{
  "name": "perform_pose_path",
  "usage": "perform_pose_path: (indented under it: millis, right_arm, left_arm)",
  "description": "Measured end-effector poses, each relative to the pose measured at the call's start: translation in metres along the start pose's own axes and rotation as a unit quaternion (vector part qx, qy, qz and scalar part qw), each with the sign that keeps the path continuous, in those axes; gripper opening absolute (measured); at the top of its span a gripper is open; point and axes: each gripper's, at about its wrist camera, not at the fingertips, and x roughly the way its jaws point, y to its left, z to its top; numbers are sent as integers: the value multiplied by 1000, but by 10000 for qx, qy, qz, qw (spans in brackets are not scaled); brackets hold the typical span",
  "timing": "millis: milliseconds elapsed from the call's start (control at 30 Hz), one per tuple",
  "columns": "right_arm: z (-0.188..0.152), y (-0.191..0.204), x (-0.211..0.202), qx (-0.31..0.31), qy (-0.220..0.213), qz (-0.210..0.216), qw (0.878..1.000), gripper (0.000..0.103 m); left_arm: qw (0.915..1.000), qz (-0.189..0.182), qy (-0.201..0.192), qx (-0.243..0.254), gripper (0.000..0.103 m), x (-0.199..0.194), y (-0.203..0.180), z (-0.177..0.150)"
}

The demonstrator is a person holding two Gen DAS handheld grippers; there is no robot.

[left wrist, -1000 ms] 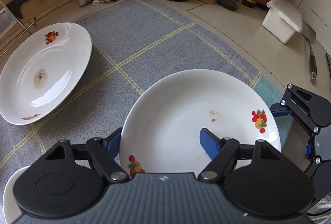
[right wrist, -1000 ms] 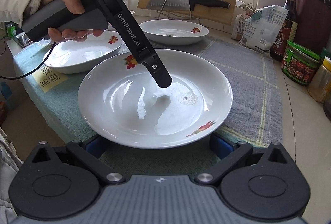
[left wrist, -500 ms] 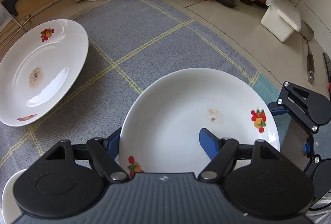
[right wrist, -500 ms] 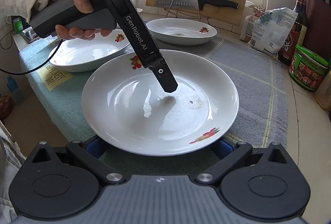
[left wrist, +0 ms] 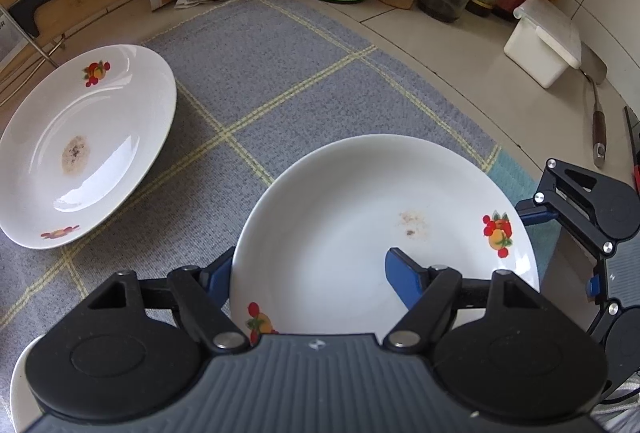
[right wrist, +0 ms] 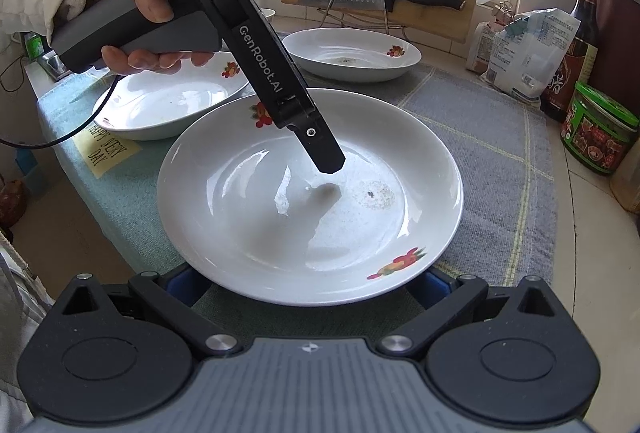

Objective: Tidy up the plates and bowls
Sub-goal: 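Lift the plate with the left gripper and carry it toward the jars by the wall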

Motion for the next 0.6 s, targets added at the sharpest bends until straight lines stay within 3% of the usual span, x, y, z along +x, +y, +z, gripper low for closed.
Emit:
perform_pose_path:
  millis: [600]
  right_arm:
    - [19, -44, -1, -14, -71, -171, 9998, 103]
  left_arm:
    - [9996, 45, -265, -49, 76, 8, 4, 56]
